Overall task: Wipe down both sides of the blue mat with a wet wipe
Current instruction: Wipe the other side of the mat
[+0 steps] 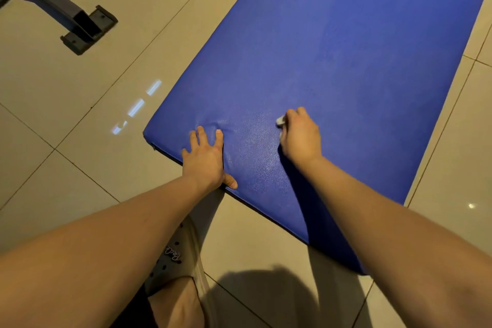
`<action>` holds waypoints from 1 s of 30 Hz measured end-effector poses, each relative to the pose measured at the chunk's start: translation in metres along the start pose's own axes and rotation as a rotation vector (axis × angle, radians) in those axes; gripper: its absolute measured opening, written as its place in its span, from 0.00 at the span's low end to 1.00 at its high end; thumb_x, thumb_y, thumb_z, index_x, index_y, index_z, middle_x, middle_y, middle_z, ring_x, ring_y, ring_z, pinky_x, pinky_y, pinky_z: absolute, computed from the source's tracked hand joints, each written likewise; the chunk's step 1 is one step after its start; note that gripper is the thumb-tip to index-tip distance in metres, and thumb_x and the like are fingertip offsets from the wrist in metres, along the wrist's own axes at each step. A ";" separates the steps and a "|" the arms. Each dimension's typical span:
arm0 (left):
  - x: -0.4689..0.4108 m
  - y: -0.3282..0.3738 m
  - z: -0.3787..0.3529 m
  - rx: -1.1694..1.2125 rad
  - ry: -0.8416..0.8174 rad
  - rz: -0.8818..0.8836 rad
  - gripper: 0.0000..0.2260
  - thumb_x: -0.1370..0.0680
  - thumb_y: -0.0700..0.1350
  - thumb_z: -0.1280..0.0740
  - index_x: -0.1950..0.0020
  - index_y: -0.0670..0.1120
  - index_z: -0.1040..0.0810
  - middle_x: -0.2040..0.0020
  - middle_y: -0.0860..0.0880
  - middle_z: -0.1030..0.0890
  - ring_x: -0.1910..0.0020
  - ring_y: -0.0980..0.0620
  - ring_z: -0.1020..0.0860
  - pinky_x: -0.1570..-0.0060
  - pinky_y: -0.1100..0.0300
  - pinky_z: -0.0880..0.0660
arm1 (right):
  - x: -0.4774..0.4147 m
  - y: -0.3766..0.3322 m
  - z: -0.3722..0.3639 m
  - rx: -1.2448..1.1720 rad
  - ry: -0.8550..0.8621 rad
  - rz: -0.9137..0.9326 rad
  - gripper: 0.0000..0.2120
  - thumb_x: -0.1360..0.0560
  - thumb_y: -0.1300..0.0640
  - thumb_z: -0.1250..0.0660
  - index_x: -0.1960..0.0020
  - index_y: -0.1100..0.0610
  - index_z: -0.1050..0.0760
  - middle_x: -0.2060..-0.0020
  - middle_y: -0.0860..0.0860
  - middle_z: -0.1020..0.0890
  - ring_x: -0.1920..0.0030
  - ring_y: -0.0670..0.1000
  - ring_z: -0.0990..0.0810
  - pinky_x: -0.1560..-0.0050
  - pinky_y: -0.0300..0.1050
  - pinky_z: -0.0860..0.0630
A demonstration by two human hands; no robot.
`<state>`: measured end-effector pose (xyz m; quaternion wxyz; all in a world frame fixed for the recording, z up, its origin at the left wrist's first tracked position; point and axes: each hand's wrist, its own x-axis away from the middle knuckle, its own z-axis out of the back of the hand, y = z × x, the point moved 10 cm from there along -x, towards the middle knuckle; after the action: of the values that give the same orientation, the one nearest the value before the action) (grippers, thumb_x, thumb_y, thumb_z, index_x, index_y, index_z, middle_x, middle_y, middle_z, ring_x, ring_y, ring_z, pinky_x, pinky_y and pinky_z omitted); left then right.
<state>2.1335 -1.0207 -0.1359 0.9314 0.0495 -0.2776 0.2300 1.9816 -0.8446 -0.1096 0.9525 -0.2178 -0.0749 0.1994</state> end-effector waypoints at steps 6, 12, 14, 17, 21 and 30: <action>0.001 0.000 0.001 -0.033 0.020 0.010 0.60 0.34 0.69 0.24 0.18 0.50 0.59 0.19 0.37 0.59 0.20 0.33 0.57 0.26 0.34 0.41 | 0.115 -0.089 -0.056 -0.070 -0.340 0.450 0.07 0.31 0.65 0.28 0.55 0.58 0.23 0.56 0.57 0.26 0.64 0.62 0.22 0.68 0.50 0.29; 0.003 -0.004 -0.001 -0.021 0.005 -0.012 0.64 0.39 0.75 0.28 0.18 0.52 0.61 0.18 0.38 0.60 0.20 0.35 0.58 0.26 0.35 0.42 | 0.038 -0.057 -0.025 0.043 -0.181 0.389 0.04 0.26 0.61 0.29 0.55 0.56 0.24 0.54 0.55 0.25 0.58 0.60 0.21 0.64 0.47 0.36; 0.004 -0.003 0.001 -0.028 0.020 -0.019 0.63 0.39 0.76 0.29 0.18 0.53 0.61 0.18 0.39 0.59 0.20 0.35 0.58 0.26 0.35 0.42 | 0.001 -0.022 -0.008 0.034 -0.071 0.171 0.05 0.22 0.57 0.32 0.54 0.58 0.26 0.54 0.54 0.25 0.57 0.59 0.21 0.62 0.46 0.36; 0.004 -0.003 0.002 -0.034 0.016 -0.021 0.62 0.38 0.76 0.29 0.18 0.53 0.61 0.18 0.39 0.59 0.20 0.35 0.58 0.25 0.35 0.42 | -0.007 -0.012 -0.006 -0.008 -0.031 0.042 0.04 0.22 0.60 0.33 0.55 0.57 0.27 0.53 0.54 0.23 0.55 0.56 0.20 0.61 0.44 0.34; 0.005 -0.002 0.002 -0.044 -0.028 -0.004 0.64 0.39 0.74 0.26 0.18 0.52 0.62 0.18 0.38 0.60 0.20 0.35 0.58 0.26 0.36 0.41 | 0.037 -0.051 -0.034 -0.101 -0.100 0.101 0.04 0.23 0.64 0.33 0.54 0.57 0.27 0.53 0.54 0.22 0.56 0.56 0.20 0.61 0.46 0.30; -0.003 -0.014 0.028 -0.340 0.051 -0.267 0.58 0.38 0.74 0.26 0.18 0.54 0.52 0.22 0.40 0.45 0.23 0.37 0.46 0.26 0.32 0.46 | 0.051 -0.082 -0.044 0.125 -0.227 0.497 0.03 0.22 0.59 0.33 0.50 0.58 0.25 0.53 0.56 0.24 0.56 0.59 0.21 0.63 0.51 0.30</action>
<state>2.1236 -1.0410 -0.1136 0.9553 -0.0777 -0.2798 0.0558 2.0668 -0.9079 -0.1101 0.8715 -0.1468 -0.1132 0.4541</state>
